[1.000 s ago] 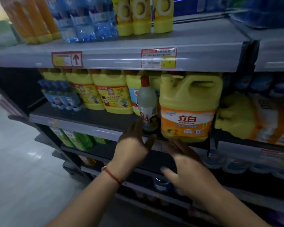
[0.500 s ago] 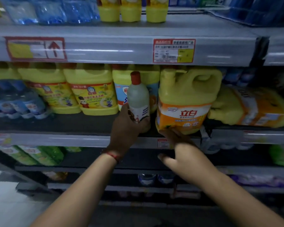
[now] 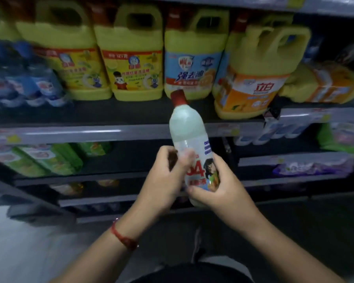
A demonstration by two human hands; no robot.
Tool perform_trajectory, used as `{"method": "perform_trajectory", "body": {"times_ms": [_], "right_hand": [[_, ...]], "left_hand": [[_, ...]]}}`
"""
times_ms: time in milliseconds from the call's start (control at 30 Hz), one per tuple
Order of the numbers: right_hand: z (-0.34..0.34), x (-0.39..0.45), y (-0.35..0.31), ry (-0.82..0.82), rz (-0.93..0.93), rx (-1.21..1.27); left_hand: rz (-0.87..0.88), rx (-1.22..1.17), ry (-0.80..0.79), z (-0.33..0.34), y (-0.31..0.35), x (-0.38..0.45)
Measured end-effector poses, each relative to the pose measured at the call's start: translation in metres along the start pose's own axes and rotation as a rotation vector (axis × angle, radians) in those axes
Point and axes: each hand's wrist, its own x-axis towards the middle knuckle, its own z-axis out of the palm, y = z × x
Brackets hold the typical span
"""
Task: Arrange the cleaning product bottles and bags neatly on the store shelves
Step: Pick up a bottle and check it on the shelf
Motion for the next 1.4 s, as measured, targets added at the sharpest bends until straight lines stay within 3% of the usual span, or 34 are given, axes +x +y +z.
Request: {"method": "perform_trajectory", "body": {"times_ms": [133, 267, 533, 733, 1200, 1400], "right_hand": [[0.024, -0.029, 0.021, -0.03, 0.188, 0.136], [0.044, -0.053, 0.032, 0.004, 0.286, 0.119], [0.049, -0.075, 0.036, 0.074, 0.394, 0.015], [0.049, -0.083, 0.04, 0.11, 0.429, -0.04], [0.013, -0.111, 0.066, 0.136, 0.379, 0.164], [-0.021, -0.137, 0.089, 0.212, 0.418, 0.252]], "left_hand": [[-0.265, -0.393, -0.077, -0.008, -0.021, -0.008], [-0.499, -0.708, -0.131, -0.014, -0.038, -0.017], [-0.597, -0.932, -0.177, -0.016, -0.067, -0.028], [-0.532, -0.752, -0.213, -0.013, -0.069, -0.032], [-0.232, -0.193, -0.264, 0.04, -0.048, -0.034], [0.052, 0.339, -0.377, 0.106, -0.025, -0.048]]}}
